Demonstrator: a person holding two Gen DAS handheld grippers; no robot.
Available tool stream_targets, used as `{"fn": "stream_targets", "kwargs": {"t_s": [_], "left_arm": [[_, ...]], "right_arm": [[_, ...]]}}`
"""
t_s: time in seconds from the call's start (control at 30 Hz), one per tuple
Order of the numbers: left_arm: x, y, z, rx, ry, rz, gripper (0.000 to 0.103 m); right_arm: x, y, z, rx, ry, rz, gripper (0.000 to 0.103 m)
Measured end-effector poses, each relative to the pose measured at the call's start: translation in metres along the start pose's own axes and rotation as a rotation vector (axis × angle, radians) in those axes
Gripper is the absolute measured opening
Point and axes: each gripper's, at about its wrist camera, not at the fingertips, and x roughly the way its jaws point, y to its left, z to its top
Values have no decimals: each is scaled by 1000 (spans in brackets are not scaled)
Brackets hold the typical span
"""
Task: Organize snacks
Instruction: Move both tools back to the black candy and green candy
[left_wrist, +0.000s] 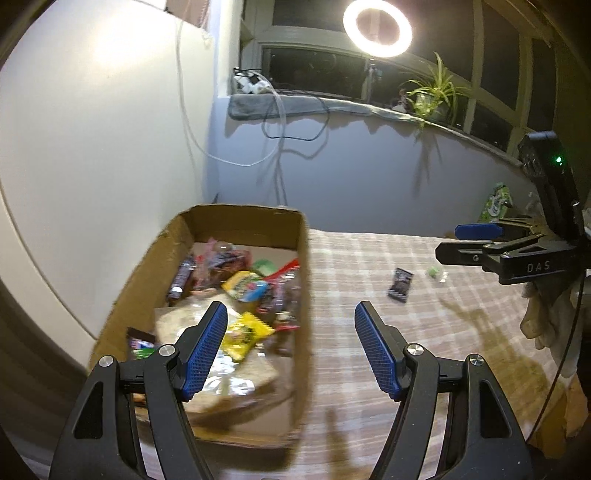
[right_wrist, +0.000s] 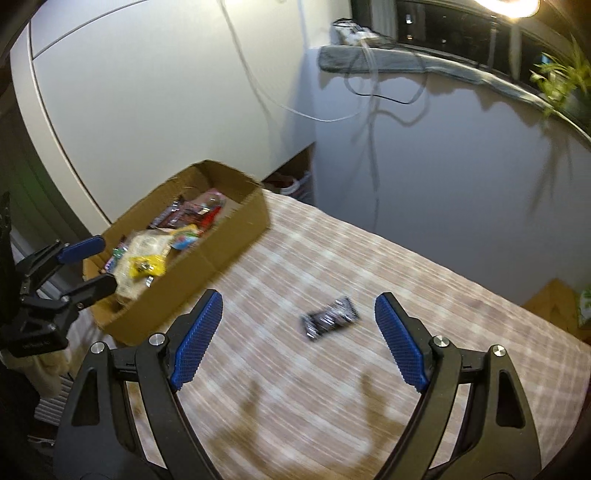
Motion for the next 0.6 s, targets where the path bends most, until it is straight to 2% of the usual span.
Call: {"fn": "stream_targets", "kwargs": {"t_s": [0.33,0.6], "left_arm": [[9,-47,-2,61,13,-71,71],[29,-83,-4,111,59,-126,71]], "right_arm": [[-12,-42,-48,27,17,-78,87],[-6,-60,-64,30,35,-78,87]]}}
